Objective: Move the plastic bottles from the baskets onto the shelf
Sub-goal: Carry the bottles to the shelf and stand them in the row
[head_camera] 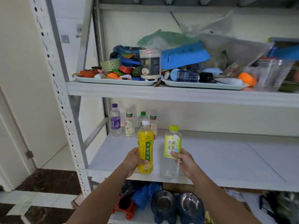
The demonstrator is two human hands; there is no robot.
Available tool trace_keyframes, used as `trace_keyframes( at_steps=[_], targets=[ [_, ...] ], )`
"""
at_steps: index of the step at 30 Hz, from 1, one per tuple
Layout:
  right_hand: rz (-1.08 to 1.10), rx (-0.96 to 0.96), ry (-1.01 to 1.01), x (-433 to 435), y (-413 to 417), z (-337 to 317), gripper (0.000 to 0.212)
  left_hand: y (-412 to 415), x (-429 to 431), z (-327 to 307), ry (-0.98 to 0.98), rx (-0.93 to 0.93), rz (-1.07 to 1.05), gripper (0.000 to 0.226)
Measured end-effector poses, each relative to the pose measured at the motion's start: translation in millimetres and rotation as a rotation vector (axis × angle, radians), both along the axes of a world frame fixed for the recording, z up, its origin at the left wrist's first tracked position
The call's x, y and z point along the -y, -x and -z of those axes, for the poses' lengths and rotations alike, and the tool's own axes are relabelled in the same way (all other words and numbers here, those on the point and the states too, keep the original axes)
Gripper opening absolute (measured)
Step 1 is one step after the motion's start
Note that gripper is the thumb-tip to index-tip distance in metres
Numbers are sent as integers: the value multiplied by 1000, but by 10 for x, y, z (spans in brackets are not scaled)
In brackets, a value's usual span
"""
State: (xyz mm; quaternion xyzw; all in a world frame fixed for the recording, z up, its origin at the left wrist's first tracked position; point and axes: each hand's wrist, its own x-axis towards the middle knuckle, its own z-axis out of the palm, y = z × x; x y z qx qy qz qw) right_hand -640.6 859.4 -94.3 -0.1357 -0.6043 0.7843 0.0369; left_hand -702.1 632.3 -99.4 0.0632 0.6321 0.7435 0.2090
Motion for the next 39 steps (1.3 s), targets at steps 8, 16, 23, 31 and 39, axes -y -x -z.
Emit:
trace_keyframes(
  at_steps=[8,16,23,31,39],
  targets=[
    [36,-28,23,-435,309,191,52,446,-551,309,77,-48,86,60],
    [-59,-69,55,-796,750,467,59,822,-1037,588,102,-73,106,62],
    [-129,-108,140,-1031,1003,668,59,1006,-1296,736,73,-103,79,69],
    [-122,-134,0,-1270,1213,794,70,1114,-1536,835,155,-247,40,59],
    [103,-79,-479,-1288,1342,1162,54,1186,-1704,1062,561,-384,-253,51]
  ],
)
